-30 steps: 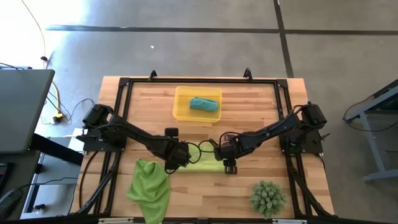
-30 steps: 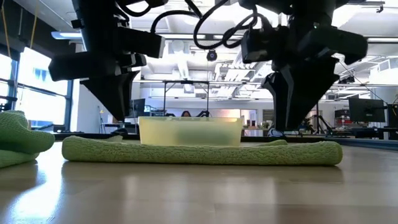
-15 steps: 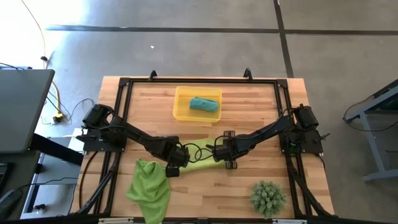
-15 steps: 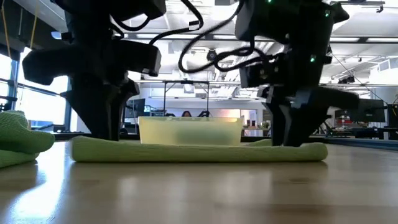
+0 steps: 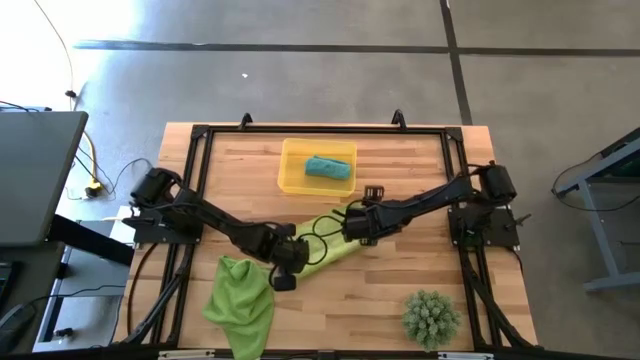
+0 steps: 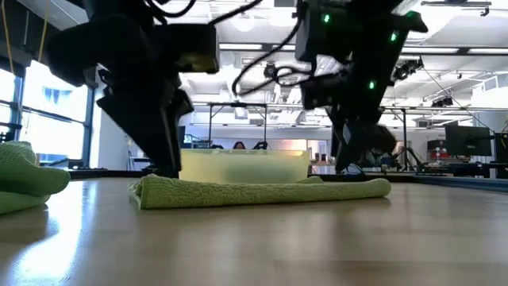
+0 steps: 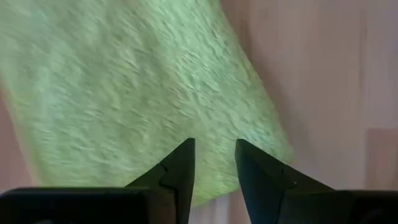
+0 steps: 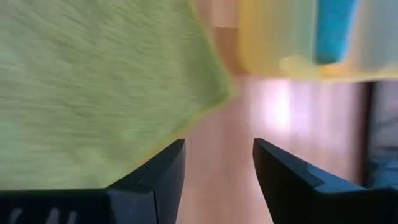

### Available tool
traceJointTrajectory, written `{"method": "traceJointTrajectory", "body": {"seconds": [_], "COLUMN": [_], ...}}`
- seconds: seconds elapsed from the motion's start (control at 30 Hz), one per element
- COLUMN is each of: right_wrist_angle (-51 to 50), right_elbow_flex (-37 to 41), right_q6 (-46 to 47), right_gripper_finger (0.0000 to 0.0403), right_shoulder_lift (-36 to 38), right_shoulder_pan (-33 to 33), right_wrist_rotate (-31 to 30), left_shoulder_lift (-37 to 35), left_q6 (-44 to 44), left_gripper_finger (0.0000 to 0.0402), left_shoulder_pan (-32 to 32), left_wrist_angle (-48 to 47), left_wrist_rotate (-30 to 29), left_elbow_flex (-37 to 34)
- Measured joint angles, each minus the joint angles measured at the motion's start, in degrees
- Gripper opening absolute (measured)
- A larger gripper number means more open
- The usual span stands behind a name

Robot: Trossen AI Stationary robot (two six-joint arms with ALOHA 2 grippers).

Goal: Roll microfiber towels into tight, uniform cylinder then place into a basket
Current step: Roll the light green microfiber towel

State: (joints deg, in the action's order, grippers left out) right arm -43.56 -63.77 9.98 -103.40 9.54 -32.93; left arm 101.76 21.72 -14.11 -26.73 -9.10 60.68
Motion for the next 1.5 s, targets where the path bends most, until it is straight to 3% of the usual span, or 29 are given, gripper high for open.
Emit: {"method": "traceJointTrajectory", "body": {"seconds": [0.17, 0.27, 0.63, 1.1, 1.3, 1.5], "right_wrist_angle": [2.6, 7.1, 11.6, 9.7, 7.4, 7.1], "right_elbow_flex": [0.0, 0.0, 0.0, -0.3, -0.1, 0.0], "right_q6": [14.2, 21.9, 26.0, 21.8, 12.1, 4.0], "right_gripper_finger": [0.0181, 0.0181, 0.0181, 0.0181, 0.0181, 0.0181], "right_shoulder_lift": [2.9, 2.9, -0.9, -6.0, -6.4, -6.4], "right_shoulder_pan": [1.8, 3.8, 8.3, 8.0, 6.8, 3.4], "right_wrist_rotate": [14.2, 17.0, 9.4, 7.8, -0.3, -4.1], "left_shoulder_lift": [-0.8, -0.8, 0.7, 4.7, 7.2, 7.5], "left_q6": [-4.3, -6.4, -5.5, -1.6, 0.2, -3.6], "left_gripper_finger": [0.0104, 0.0104, 0.0103, 0.0103, 0.0103, 0.0103], "left_shoulder_pan": [1.1, 2.6, 5.3, 1.1, -1.4, -3.3], "left_wrist_angle": [-4.1, -5.9, -7.8, -5.5, 3.9, 16.8], "left_wrist_rotate": [-3.5, -5.2, -5.0, -2.5, 1.2, 8.3], "left_elbow_flex": [0.0, 0.0, 0.1, 0.2, 0.3, -0.2]}}
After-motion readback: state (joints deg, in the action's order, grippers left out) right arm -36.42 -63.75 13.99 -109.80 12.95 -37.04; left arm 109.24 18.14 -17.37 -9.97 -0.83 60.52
